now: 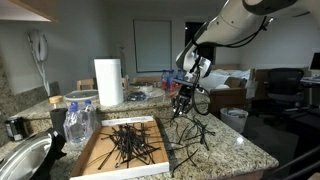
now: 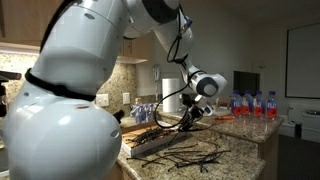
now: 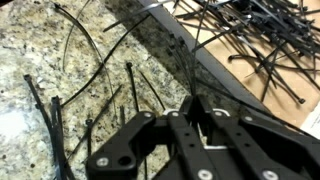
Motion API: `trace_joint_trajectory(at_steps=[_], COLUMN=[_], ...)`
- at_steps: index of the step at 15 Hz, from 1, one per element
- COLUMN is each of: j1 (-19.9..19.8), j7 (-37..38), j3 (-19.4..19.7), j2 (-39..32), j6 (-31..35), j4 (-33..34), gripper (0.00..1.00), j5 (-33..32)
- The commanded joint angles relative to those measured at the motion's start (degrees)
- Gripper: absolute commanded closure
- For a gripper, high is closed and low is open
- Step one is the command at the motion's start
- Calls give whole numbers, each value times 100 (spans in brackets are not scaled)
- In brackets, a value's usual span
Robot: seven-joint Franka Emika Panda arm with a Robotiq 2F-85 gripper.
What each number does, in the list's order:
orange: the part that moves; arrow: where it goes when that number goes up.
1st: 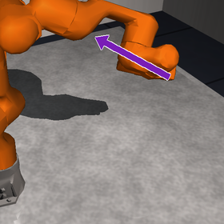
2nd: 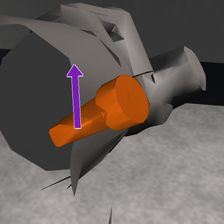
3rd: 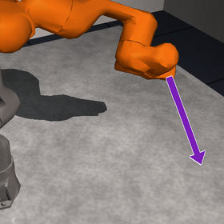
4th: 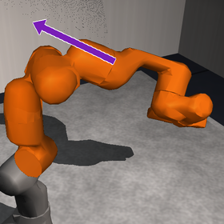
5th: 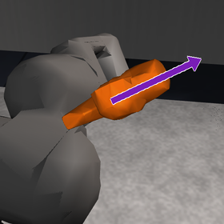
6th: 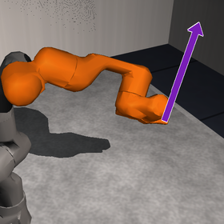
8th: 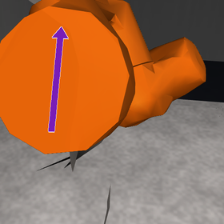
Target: Pick up some of the black cables from the counter and put them in the box
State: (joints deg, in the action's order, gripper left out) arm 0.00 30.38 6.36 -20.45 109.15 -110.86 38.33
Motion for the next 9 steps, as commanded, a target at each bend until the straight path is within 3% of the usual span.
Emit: trace_joint_trajectory(at_steps=[1,5,9], j1=[165,398,705], j7=[204,171,65], j3=[-146,-566,-966], j2=[957,883,232], j6=[-18,-350,-456], j4=[-417,112,853], gripper=[98,98,98], j5=[-462,-831,-1028])
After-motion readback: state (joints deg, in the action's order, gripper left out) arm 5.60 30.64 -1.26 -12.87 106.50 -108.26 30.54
